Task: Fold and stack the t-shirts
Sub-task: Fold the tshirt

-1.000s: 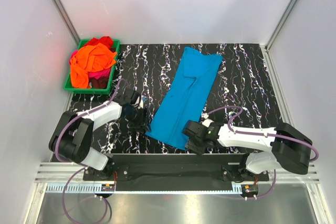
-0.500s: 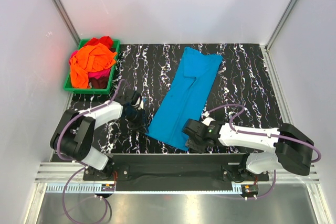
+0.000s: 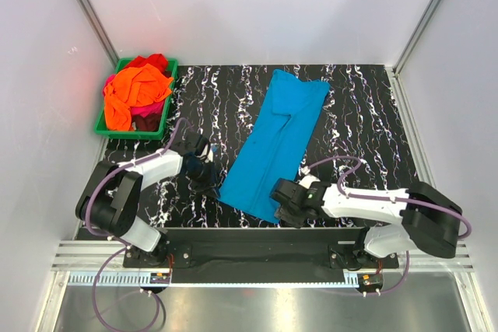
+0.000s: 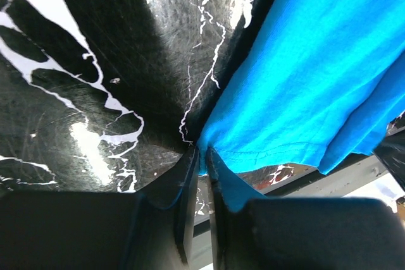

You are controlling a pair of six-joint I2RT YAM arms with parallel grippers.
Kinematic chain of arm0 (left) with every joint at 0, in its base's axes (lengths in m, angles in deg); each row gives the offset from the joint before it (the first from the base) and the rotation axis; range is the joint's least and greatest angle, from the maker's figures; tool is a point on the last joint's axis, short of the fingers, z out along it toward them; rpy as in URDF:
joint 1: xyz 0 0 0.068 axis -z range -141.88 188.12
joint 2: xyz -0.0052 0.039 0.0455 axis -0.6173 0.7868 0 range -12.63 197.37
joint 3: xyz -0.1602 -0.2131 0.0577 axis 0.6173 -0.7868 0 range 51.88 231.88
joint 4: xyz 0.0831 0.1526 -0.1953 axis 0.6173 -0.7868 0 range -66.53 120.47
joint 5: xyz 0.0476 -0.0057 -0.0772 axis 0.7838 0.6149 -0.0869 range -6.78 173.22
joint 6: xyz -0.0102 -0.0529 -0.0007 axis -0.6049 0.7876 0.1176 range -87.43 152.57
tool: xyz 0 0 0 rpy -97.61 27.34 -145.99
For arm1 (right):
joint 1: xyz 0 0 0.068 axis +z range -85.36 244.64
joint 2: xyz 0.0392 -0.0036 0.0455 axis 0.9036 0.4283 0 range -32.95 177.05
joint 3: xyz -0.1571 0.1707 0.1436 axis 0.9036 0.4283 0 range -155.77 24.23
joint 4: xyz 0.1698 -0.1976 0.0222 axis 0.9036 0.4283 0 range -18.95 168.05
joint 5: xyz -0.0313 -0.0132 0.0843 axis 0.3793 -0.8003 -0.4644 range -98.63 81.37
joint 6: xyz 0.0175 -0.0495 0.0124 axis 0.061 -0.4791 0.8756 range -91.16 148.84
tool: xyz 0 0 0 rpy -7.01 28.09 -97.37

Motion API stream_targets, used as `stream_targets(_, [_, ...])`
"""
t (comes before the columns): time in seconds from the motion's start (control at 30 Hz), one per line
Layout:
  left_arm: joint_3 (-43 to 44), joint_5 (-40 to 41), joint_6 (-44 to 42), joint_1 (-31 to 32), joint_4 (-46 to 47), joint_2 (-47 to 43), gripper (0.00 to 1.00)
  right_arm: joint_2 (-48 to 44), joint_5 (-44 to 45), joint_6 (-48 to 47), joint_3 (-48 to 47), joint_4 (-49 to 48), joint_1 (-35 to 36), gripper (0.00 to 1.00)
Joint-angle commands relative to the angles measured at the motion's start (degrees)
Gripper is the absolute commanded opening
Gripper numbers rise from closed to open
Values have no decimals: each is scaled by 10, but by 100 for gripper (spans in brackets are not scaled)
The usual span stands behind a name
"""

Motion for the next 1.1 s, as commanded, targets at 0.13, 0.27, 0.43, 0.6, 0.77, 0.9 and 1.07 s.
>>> stream_targets(0.13, [-12,16,-2,5,12,20,4,73,24,-34,-24,-52,5,47])
stream_targets(0.27, [-10,17,-2,4,9,19,0,88,25,-20,-37,-5,5,41])
stream_targets(0.43, [-4,26,5,4,-6,13,0,34,37,15,-17,49,5,25])
stream_targets(0.6, [11,24,22,4,-21,-7,0,-25,49,-2,-23,77,5,8])
stream_targets(0.77, [27,-21,73,4,-31,-58,0,-33,28,-12,-27,62,5,0])
stream_targets(0.9, [40,-46,108,4,-41,-71,0,-42,31,-11,-43,82,5,0])
stream_targets(1.07, [88,-38,125,4,-63,-67,0,-64,65,-14,-70,138,4,0])
